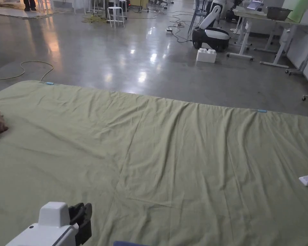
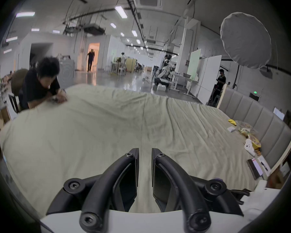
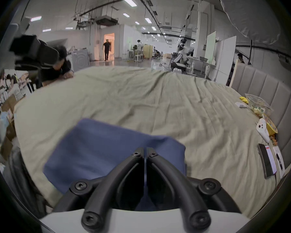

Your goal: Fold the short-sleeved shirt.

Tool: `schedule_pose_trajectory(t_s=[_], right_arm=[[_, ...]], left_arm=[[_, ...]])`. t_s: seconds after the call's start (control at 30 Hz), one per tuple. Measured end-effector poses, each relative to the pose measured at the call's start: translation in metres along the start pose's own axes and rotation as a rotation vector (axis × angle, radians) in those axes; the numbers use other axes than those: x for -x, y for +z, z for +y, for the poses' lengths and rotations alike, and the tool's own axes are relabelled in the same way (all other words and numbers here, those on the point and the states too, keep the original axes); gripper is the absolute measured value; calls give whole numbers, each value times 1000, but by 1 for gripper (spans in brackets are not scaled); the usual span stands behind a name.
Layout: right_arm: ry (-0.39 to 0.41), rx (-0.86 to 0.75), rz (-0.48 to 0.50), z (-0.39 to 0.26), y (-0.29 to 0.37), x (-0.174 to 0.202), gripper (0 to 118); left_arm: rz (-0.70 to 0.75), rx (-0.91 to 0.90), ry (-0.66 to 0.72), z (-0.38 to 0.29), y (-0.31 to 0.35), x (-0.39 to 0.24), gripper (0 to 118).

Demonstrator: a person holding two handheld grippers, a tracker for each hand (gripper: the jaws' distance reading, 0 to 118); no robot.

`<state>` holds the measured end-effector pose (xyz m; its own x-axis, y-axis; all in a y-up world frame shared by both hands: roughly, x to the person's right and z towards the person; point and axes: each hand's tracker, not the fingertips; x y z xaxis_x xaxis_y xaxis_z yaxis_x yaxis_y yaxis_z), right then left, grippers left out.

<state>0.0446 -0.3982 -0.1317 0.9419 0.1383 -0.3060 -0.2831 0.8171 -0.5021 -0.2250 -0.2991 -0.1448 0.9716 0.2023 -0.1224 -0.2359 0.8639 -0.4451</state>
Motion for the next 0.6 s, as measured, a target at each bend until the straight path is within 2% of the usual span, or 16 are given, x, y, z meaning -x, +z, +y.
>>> schedule_pose_trajectory(t_s=[0.03, 0.17, 0.27, 0.3, 0.4, 0.47, 0.53, 0.6], right_arm=[[18, 8, -27, -6, -4, -1, 3], [-17, -2, -20, -18, -7, -14, 3], [-4, -16, -34, -19, -5, -19, 3], [-12, -20, -39, -19, -6, -21, 3], [-27, -15, -45, -21, -9, -27, 3], [-36, -13, -36, -23, -11, -29, 3], [-34, -16, -36, -24, -11, -29, 3], [-54, -12, -31, -25, -11, -31, 3]], left_arm=[[-14, 31, 20, -5, -1, 4, 15], [-143, 198, 122, -20, -12, 22, 18], [-217, 309, 184, -32, -23, 33, 34], [-239, 337, 203, -36, -28, 38, 34], [-359, 432, 289, -48, -41, 48, 80], [-431, 466, 351, -54, -50, 52, 86], [-507, 509, 410, -61, -59, 50, 87], [-518, 535, 418, -66, -70, 48, 88]])
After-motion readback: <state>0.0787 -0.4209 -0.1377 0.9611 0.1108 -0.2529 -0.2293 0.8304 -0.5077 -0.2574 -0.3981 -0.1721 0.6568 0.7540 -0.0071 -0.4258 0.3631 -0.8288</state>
